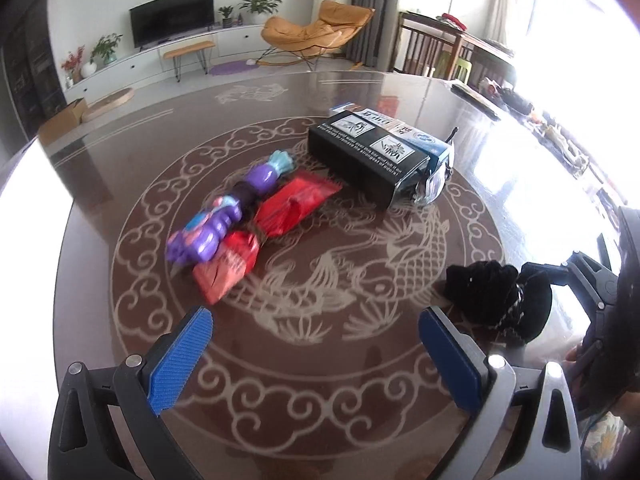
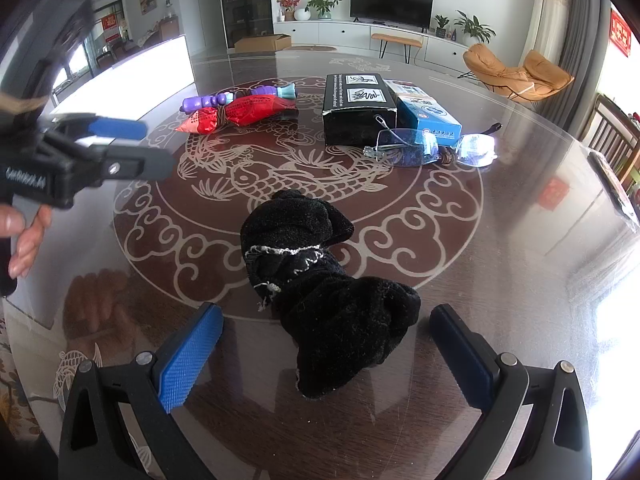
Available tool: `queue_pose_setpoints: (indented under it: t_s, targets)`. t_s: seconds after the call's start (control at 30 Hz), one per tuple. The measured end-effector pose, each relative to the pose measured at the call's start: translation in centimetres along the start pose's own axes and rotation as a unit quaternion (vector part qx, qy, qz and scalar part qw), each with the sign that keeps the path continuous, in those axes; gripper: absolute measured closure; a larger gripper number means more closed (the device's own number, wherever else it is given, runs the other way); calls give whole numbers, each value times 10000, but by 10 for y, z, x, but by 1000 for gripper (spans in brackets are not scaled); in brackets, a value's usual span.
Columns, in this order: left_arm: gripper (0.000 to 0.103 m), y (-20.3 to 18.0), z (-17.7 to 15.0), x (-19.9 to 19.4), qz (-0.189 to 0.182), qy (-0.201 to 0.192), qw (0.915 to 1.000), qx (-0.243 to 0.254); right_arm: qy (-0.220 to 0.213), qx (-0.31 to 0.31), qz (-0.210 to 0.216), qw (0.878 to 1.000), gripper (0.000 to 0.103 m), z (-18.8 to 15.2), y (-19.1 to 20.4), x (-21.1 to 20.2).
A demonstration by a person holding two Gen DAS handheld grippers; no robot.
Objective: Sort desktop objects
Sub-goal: 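Grasp the red snack packet with the left tool, then lift the red packet with the left tool while the right tool holds the pouch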
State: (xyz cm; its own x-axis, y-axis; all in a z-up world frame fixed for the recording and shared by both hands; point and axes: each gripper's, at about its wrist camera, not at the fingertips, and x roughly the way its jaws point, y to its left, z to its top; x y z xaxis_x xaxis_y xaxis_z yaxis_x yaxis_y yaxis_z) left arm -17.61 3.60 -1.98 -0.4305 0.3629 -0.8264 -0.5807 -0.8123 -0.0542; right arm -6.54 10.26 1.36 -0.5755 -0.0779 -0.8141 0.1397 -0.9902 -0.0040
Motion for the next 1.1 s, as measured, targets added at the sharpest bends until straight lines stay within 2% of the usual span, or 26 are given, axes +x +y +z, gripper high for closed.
queue_pose_setpoints:
  t_s: [0.13, 0.23, 0.33, 0.37, 0.4, 0.47, 0.53, 0.57, 0.67, 0.77, 0.9, 0.93, 0.97, 1.0, 1.03, 1.1]
  targets:
    - [0, -3, 32, 27, 211, 149, 9989, 385, 0, 0, 0, 10000, 0, 0, 0, 0]
    - [0, -1, 47, 41, 93, 158, 9991, 370, 0, 0, 1, 10000, 0, 0, 0, 0]
    - [0, -2, 51, 59, 4, 413, 9980, 479, 0, -1, 1, 10000, 0, 0, 0, 0]
    - [17, -4, 49, 63, 42, 478, 9971, 595, 1, -1, 2, 10000, 0, 0, 0, 0]
    - [21, -5, 47, 62, 4, 403, 9972, 628, 1, -1, 2, 10000, 0, 0, 0, 0]
    - [58, 0, 44, 55, 66, 253, 9984, 496, 2, -1, 1, 10000, 0, 0, 0, 0]
    - [79, 7, 39, 48, 178, 222, 9993, 260, 0, -1, 2, 10000, 0, 0, 0, 0]
    - [80, 11, 34, 44, 231, 216, 9994, 108, 2, -1, 2, 10000, 0, 0, 0, 0]
    - [80, 20, 5, 25, 585, 203, 9969, -494, 1, -1, 3, 10000, 0, 0, 0, 0]
    - [80, 26, -37, -4, 575, 186, 9922, -1090, 1, -2, 3, 10000, 0, 0, 0, 0]
    - [73, 21, -77, -29, 469, 64, 9918, -1183, 1, -2, 3, 10000, 0, 0, 0, 0]
    - [56, 21, -82, -32, 448, 12, 9927, -1122, 1, -2, 3, 10000, 0, 0, 0, 0]
    - [30, 21, -86, -33, 438, -24, 9934, -1064, 1, -1, 3, 10000, 0, 0, 0, -1]
    - [18, 22, -89, -31, 502, -38, 9934, -1028, 1, -1, 3, 10000, 0, 0, 0, 0]
    - [11, 25, -91, -30, 598, -58, 9932, -1001, 1, -1, 3, 10000, 0, 0, 0, -1]
    - [11, 25, -94, -27, 822, -141, 9933, -802, 1, -1, 3, 10000, 0, 0, 0, -1]
